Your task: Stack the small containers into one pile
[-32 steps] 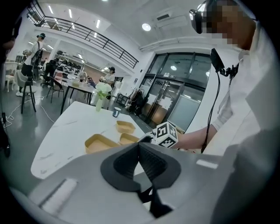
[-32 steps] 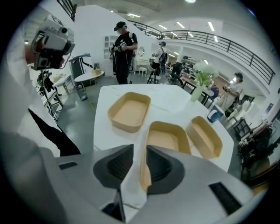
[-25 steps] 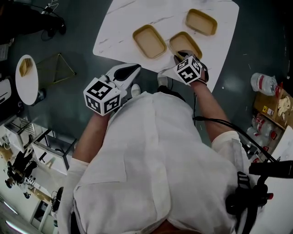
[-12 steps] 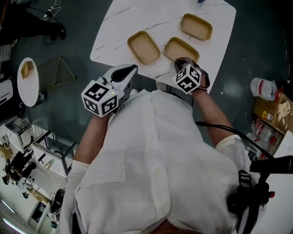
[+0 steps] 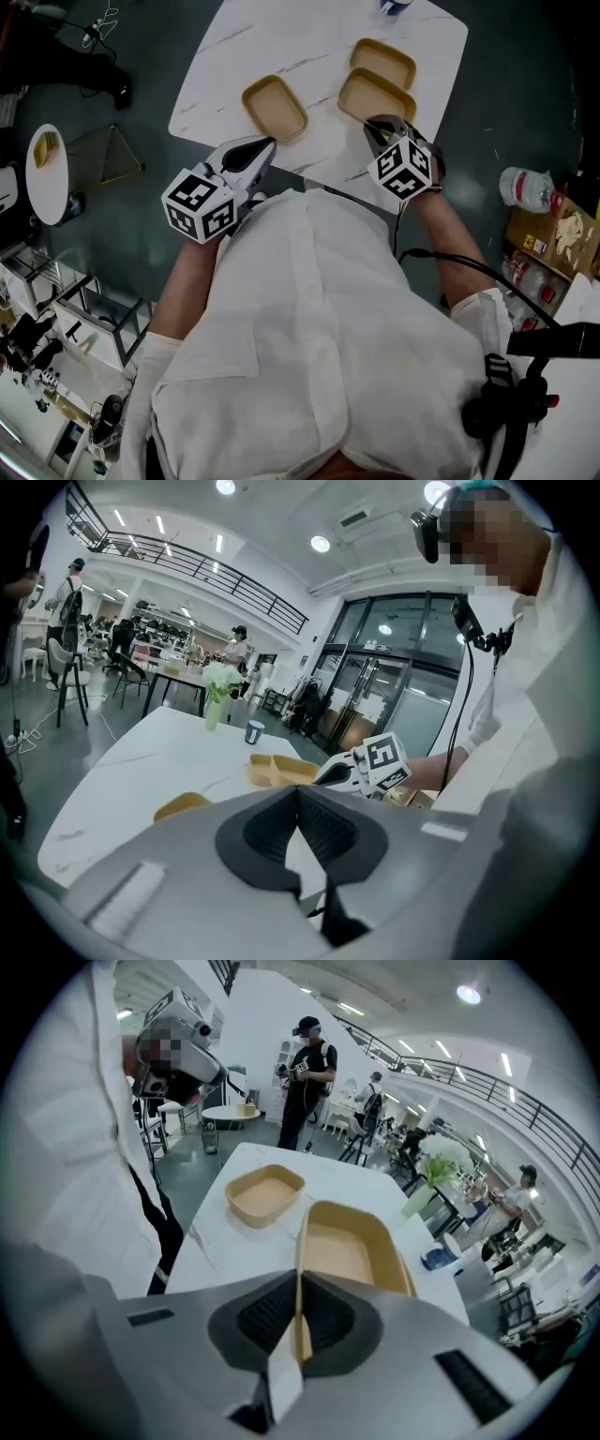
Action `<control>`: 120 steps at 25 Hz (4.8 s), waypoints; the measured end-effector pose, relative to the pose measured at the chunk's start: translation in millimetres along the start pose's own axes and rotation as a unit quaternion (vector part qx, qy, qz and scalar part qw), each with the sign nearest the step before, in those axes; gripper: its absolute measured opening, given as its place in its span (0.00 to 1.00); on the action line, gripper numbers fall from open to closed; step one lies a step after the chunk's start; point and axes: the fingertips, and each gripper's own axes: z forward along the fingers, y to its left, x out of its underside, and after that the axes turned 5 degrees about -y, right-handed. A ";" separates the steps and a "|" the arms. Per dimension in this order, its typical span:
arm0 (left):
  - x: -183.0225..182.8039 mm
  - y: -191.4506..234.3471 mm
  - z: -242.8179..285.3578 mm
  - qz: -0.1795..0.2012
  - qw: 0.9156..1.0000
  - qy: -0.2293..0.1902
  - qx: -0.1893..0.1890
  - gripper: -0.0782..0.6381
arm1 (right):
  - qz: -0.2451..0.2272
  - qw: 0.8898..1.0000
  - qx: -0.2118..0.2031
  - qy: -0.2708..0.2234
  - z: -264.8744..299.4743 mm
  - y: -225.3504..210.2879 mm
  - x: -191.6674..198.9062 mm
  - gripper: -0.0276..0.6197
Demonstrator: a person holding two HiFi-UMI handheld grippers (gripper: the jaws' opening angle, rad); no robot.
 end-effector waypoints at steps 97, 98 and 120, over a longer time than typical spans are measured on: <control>55.2 80.3 -221.6 -0.032 0.998 -0.033 -0.049 0.12 | 0.094 0.995 0.016 0.027 151.3 96.6 -130.7 0.07; 52.9 78.0 -216.9 -0.030 0.998 -0.033 -0.045 0.12 | 0.091 0.995 0.016 0.023 146.3 95.1 -129.4 0.07; 22.8 5.6 -97.5 -0.005 1.000 -0.021 0.019 0.12 | -0.021 0.999 0.005 -0.038 1.9 24.2 -73.8 0.07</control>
